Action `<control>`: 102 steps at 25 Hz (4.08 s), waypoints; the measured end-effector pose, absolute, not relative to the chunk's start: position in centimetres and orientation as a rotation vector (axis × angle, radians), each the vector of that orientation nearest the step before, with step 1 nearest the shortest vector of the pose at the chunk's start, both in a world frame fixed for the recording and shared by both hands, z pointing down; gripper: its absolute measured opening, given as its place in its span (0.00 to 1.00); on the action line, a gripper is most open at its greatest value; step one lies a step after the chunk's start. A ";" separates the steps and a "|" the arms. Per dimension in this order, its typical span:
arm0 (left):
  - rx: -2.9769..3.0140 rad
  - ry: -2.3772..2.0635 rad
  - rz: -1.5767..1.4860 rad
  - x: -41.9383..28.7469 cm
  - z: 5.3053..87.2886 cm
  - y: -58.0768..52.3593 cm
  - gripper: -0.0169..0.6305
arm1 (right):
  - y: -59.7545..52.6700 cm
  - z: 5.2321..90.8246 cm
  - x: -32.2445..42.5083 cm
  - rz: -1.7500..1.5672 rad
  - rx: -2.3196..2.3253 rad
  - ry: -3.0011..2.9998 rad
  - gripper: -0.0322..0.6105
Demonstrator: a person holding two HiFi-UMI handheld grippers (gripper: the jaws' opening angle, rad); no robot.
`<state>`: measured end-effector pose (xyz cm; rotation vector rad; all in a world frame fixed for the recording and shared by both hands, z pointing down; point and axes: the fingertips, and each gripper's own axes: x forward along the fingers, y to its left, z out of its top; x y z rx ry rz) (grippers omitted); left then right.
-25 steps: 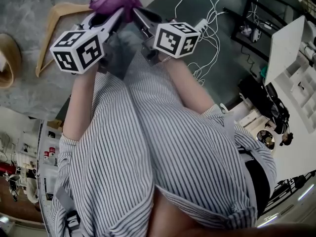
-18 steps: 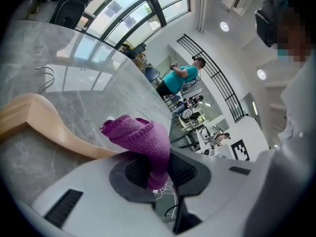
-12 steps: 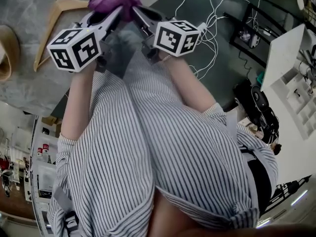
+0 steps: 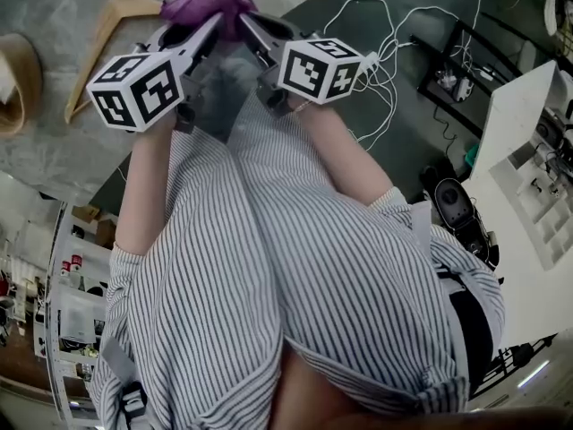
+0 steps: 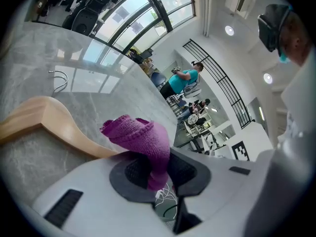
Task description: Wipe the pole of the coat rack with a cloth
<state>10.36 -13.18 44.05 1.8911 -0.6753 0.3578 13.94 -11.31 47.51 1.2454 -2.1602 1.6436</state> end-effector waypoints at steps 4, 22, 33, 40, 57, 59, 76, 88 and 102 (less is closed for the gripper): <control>1.879 -0.720 0.344 9.9 43.9 -13.4 0.15 | -11.7 47.3 13.5 1.639 1.205 -2.178 0.07; 1.841 -0.833 0.275 6.5 43.8 -14.9 0.15 | -13.6 46.8 9.9 1.606 1.097 -2.224 0.08; 1.862 -0.783 0.262 4.0 44.0 -15.8 0.15 | -14.0 46.6 7.1 1.598 1.185 -2.189 0.07; 1.872 -0.773 0.268 1.3 43.9 -16.2 0.15 | -14.5 46.3 4.1 1.571 1.191 -2.192 0.07; 1.837 -0.826 0.188 -4.0 44.0 -18.1 0.15 | -16.5 46.0 -0.9 1.558 1.196 -2.202 0.07; 1.830 -0.827 0.177 -4.5 44.0 -18.3 0.15 | -16.5 46.2 -1.4 1.580 1.191 -2.193 0.07; 1.790 -0.868 0.078 -7.9 43.9 -19.5 0.15 | -18.4 46.1 -4.5 1.543 1.176 -2.211 0.07; 1.767 -0.907 0.070 -9.7 44.1 -18.7 0.15 | -17.7 46.3 -6.6 1.504 1.125 -2.222 0.07; 1.744 -0.945 0.070 -12.2 44.7 -17.2 0.15 | -16.3 46.8 -9.0 1.504 1.065 -2.223 0.07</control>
